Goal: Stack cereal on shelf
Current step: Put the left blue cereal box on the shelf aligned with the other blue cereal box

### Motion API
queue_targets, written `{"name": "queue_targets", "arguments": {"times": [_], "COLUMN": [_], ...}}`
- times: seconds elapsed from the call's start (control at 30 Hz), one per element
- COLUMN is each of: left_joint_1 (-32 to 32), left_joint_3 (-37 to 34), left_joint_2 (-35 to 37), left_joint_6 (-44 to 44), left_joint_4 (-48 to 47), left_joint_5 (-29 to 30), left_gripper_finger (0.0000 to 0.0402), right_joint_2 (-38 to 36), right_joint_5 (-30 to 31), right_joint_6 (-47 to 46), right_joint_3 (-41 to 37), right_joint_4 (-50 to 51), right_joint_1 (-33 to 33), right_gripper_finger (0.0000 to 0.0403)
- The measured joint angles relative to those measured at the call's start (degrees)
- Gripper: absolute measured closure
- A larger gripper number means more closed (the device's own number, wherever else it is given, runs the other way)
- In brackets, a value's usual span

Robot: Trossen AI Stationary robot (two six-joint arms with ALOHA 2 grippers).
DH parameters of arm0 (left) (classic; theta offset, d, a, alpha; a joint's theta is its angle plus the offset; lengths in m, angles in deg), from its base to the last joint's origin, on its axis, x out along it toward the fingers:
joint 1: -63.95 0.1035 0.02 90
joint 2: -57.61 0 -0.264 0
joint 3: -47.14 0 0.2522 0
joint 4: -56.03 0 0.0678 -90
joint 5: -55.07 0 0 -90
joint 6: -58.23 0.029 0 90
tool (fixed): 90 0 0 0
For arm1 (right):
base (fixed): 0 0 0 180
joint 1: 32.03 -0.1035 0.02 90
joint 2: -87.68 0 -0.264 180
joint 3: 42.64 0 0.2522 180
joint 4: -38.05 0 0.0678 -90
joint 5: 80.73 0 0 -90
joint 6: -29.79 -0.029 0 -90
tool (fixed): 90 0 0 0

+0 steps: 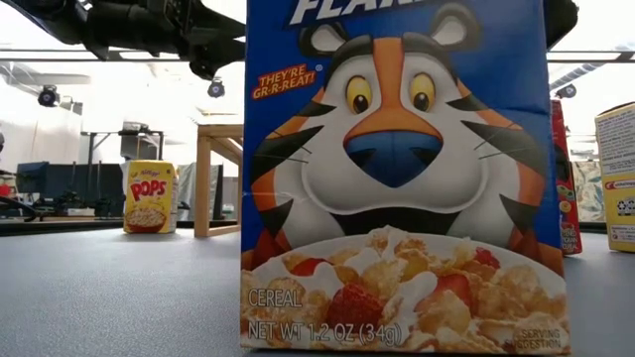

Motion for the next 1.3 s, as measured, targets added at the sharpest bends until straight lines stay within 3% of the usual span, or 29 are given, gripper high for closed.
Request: {"name": "queue_targets", "arguments": {"times": [0.2,0.33,0.83,1.13,1.3], "left_joint_1": [-0.48,-0.46,-0.46,-0.46,-0.46], "left_joint_3": [-1.16,-3.79,-10.70,-12.85,-12.87], "left_joint_2": [2.41,6.21,21.64,25.25,25.25], "left_joint_6": [-0.02,-0.04,-3.16,-4.36,-4.98], "left_joint_4": [-0.75,-0.61,-0.58,-0.55,-0.63], "left_joint_5": [0.01,1.01,2.28,2.65,2.63], "left_gripper_finger": [0.0171,0.0171,0.0171,0.0171,0.0171], "right_joint_2": [3.08,4.93,5.63,5.59,5.59], "right_joint_5": [1.32,1.55,1.53,3.02,3.02], "right_joint_6": [0.21,1.27,-3.76,-3.06,-3.51], "right_joint_3": [2.51,4.43,3.68,3.33,2.87], "right_joint_4": [-0.39,0.10,3.24,2.19,2.18], "right_joint_1": [0.15,0.28,1.06,1.05,1.05], "right_gripper_finger": [0.0048,0.0037,0.0035,0.0039,0.0063]}}
